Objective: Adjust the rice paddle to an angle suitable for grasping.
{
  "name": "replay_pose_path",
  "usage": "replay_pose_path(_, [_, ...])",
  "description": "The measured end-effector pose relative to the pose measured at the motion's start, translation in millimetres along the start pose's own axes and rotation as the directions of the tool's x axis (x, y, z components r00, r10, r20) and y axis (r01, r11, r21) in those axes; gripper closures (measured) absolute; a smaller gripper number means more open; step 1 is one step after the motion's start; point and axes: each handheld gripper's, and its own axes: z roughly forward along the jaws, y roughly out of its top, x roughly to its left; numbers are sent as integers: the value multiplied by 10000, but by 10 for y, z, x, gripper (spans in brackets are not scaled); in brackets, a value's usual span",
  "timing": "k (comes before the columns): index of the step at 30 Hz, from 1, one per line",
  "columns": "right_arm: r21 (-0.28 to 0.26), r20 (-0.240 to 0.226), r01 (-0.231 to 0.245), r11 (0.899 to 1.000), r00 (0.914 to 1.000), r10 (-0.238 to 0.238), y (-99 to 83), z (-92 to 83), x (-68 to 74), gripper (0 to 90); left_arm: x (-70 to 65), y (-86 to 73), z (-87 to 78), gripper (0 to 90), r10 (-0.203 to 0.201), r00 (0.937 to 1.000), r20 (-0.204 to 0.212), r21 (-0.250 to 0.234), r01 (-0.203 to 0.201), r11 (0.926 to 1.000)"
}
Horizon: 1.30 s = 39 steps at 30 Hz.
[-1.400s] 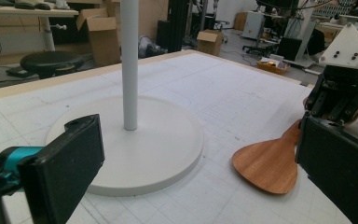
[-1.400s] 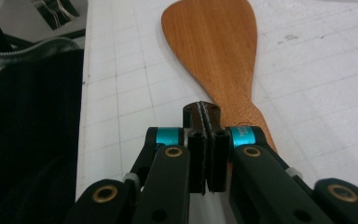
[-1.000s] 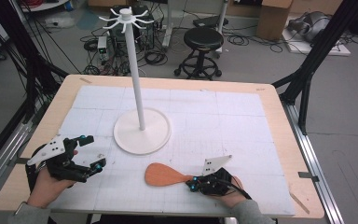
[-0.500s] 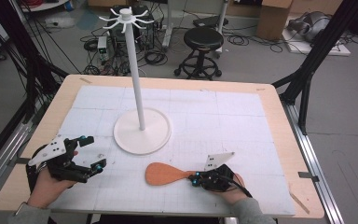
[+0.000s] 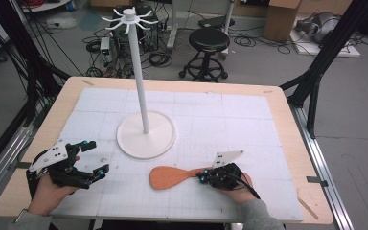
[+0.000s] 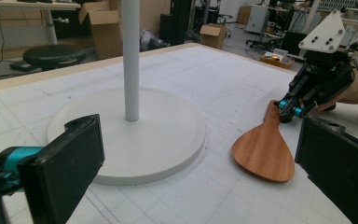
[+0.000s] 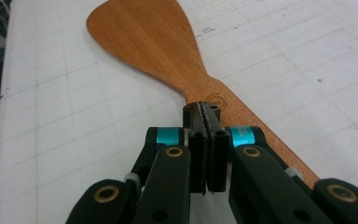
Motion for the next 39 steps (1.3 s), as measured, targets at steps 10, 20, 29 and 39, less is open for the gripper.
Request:
replay_pose_path(10, [-609,-92,239,9979,9997,-245,66,-68,58,900,8,1,-24,18,-53,10000,-52,-92,53,9999])
replay_pose_path(20, [-1597,-561,805,9839,9943,-904,412,21,242,900,-13,-6,-24,18,105,9998,-196,1,-105,9999])
replay_pose_path(29, [-1523,-1009,999,9833,9881,-1160,608,244,248,900,-43,-37,-77,18,159,9994,-303,133,-155,9998])
replay_pose_path(39, [-1560,-1392,1069,9820,9818,-1290,867,581,259,900,-79,-60,-155,18,154,9990,-431,203,-145,9997])
